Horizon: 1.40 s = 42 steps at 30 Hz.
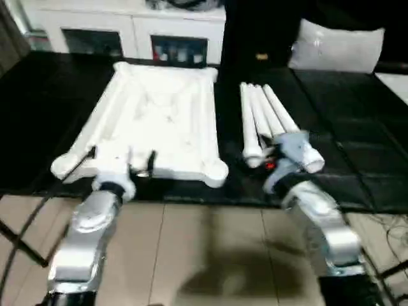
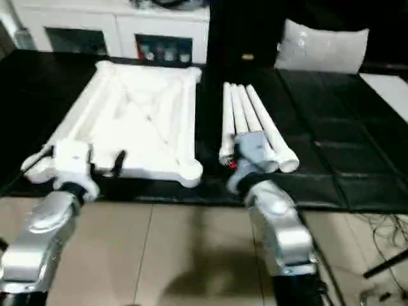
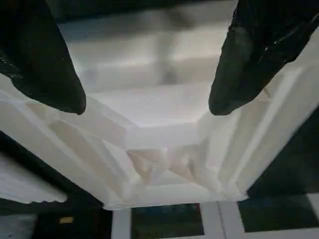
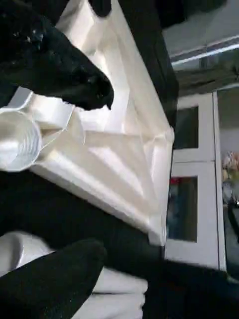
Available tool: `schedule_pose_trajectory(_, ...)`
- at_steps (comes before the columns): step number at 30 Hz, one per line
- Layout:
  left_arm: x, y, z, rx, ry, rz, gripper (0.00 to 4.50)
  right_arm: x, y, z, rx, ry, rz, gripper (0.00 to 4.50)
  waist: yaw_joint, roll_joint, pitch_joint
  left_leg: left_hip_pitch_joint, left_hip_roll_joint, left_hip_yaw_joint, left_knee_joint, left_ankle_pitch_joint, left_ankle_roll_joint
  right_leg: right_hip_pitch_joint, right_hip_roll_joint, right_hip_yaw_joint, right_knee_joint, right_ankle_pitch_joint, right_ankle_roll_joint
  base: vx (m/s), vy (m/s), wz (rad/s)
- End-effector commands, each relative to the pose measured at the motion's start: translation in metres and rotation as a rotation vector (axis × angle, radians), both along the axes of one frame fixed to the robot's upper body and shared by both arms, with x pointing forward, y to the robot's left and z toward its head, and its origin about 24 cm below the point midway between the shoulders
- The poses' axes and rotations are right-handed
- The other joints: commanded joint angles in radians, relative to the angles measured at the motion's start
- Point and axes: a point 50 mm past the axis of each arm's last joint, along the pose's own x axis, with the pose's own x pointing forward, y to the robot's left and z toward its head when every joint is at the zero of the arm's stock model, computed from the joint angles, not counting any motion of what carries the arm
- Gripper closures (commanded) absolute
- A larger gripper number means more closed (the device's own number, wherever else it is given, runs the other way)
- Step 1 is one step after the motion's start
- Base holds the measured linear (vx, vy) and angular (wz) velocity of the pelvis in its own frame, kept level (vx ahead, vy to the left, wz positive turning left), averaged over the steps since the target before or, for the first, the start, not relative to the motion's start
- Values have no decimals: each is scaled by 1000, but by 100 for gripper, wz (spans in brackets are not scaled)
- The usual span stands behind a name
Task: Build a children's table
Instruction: Move to table
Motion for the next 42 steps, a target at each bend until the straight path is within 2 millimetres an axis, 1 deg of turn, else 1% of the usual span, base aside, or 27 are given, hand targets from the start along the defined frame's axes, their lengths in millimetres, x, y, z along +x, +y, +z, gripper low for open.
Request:
schedule_pose_trajectory(1,1,-10,5,-13,-26,-41,9,0,-11,1,-20,-6,-31,0,-30,15,-41,105,154,-108,-129,-103,392,-77,-50,25,-6,8,4,93,3,8)
schedule_pose_trajectory(3,1,-11,6,-14,-29,-47,9,0,-10,2,-15,-8,-25,0,0,-30,-37,3,30,6,-65,-127,309,27,-109,96,-132,36,-98,75,-47,11)
schedule_pose_trajectory(4,1,-11,6,-13,-33,-51,9,0,-10,2,-14,-7,-23,0,40,-48,-57,-79,0,15,35,-46,232,138,-184,166,-183,-114,-153,76,-56,9)
schedule_pose_trajectory(5,1,-11,7,-12,-34,-52,9,0,-10,2,-14,-6,-23,0,54,-42,-57,-107,22,1,58,7,151,149,-194,169,-183,-150,-203,84,-39,-2)
schedule_pose_trajectory(8,2,-10,7,-10,-36,-52,9,1,-9,-1,-22,2,-27,0,48,5,-47,-67,56,9,-54,78,85,117,-94,60,-177,-184,-206,115,-15,-2)
schedule_pose_trajectory(9,3,-10,8,-8,-37,-50,9,1,-10,-4,-36,16,-42,0,13,48,-47,33,111,-48,-120,-36,105,41,-4,-1,-102,-163,-120,187,26,4)
schedule_pose_trajectory(10,4,-9,8,-9,-37,-50,9,2,-11,-7,-49,26,-57,0,-34,35,-62,125,162,-122,-137,-118,228,-31,-3,-10,-12,-116,-72,187,26,4)
schedule_pose_trajectory(11,4,-9,8,-9,-37,-50,9,2,-12,-8,-52,31,-63,0,-40,29,-68,158,183,-154,-121,-43,382,-84,-20,4,35,-79,12,144,5,4)
schedule_pose_trajectory(14,4,-10,8,-11,-40,-54,9,3,-13,-9,-49,31,-76,0,-32,0,-50,98,110,-53,-112,24,435,-96,-42,26,-4,82,50,102,-21,6)
schedule_pose_trajectory(16,5,-10,8,-7,-42,-57,9,4,-12,-6,-47,16,-73,0,15,-52,-22,10,-7,32,-41,-187,247,9,-119,131,-179,-237,-17,66,-80,11)
schedule_pose_trajectory(17,5,-10,8,-6,-43,-58,9,4,-12,-6,-47,13,-73,0,21,-80,-52,-16,-30,34,37,-153,204,70,-150,177,-194,-392,-34,92,-93,2)
schedule_pose_trajectory(19,7,-11,9,-4,-48,-63,9,3,-13,-6,-45,10,-76,0,49,-44,-47,-95,3,-12,82,12,80,122,-179,173,-180,-401,-162,128,-51,-9)
schedule_pose_trajectory(21,8,-11,10,-5,-48,-66,9,2,-13,-7,-48,10,-82,0,47,-17,-40,-99,32,-11,24,88,64,114,-141,114,-182,-284,-238,128,12,-2)
schedule_pose_trajectory(22,8,-10,9,-5,-48,-66,9,2,-13,-7,-49,10,-84,0,40,21,-37,-47,57,2,-64,85,62,87,-83,42,-182,-278,-199,134,44,0)
schedule_pose_trajectory(23,8,-11,9,-5,-48,-67,9,3,-13,-7,-47,10,-86,0,1,50,-43,-8,97,-60,-120,8,94,56,10,-7,-91,-192,-116,204,74,2)
schedule_pose_trajectory(24,8,-11,9,-5,-48,-68,9,3,-13,-7,-46,10,-87,0,-18,64,-67,100,128,-107,-116,-2,161,-22,16,-16,-33,-143,-80,202,44,1)
schedule_pose_trajectory(26,9,-11,9,-4,-48,-67,9,3,-13,-6,-46,8,-87,0,-29,56,-67,140,169,-154,-117,-98,328,-87,-11,1,47,-77,20,170,38,3)
schedule_pose_trajectory(29,10,-11,9,-1,-48,-57,9,4,-13,-5,-45,6,-85,0,-30,2,-57,99,99,-62,-100,66,422,-112,-48,37,-12,109,63,124,-10,4)
schedule_pose_trajectory(30,10,-11,9,2,-48,-54,9,4,-13,-6,-45,7,-85,0,-26,-23,-54,64,50,-24,-83,-4,369,-69,-67,63,-74,136,33,52,-30,2)
schedule_pose_trajectory(31,10,-11,9,9,-54,-44,9,4,-14,-7,-47,13,-86,0,17,-57,-50,-27,-42,24,23,-124,258,55,-166,179,-170,-64,-56,85,-89,7)
schedule_pose_trajectory(32,11,-11,9,7,-59,-43,9,4,-14,-8,-51,24,-80,0,31,-62,-57,-57,-26,4,68,-91,209,91,-211,205,-180,-137,-110,95,-94,-6)
schedule_pose_trajectory(34,11,-12,11,1,-75,-44,9,4,-14,-12,-69,50,-70,0,35,-50,-57,-99,2,-18,50,135,43,92,-164,142,-127,152,-196,129,-83,-13)
schedule_pose_trajectory(37,10,-14,7,-6,-57,-65,9,6,-16,-16,-107,72,-78,0,9,26,-67,-44,87,-39,-57,412,72,14,-43,46,-46,426,-129,106,7,-7)
schedule_pose_trajectory(38,9,-13,5,-1,-48,-62,9,6,-16,-17,-103,85,-83,0,6,29,-97,23,102,5,-7,563,71,-38,-49,92,-44,486,-106,100,76,-16)
schedule_pose_trajectory(39,9,-13,4,3,-44,-58,9,6,-16,-17,-98,92,-86,0,14,0,-98,16,88,27,-11,540,53,-32,-47,110,-40,497,-95,32,84,-40)
schedule_pose_trajectory(40,9,-13,4,0,-46,-56,9,6,-17,-16,-99,84,-85,0,40,-28,-86,-34,42,72,-11,356,13,1,-43,161,-62,518,-87,32,84,-40)
schedule_pose_trajectory(42,10,-13,4,-2,-48,-55,9,7,-17,-16,-102,78,-84,0,109,-37,-65,-106,45,-4,108,-147,-25,54,-211,345,-161,260,-135,-32,130,-61)
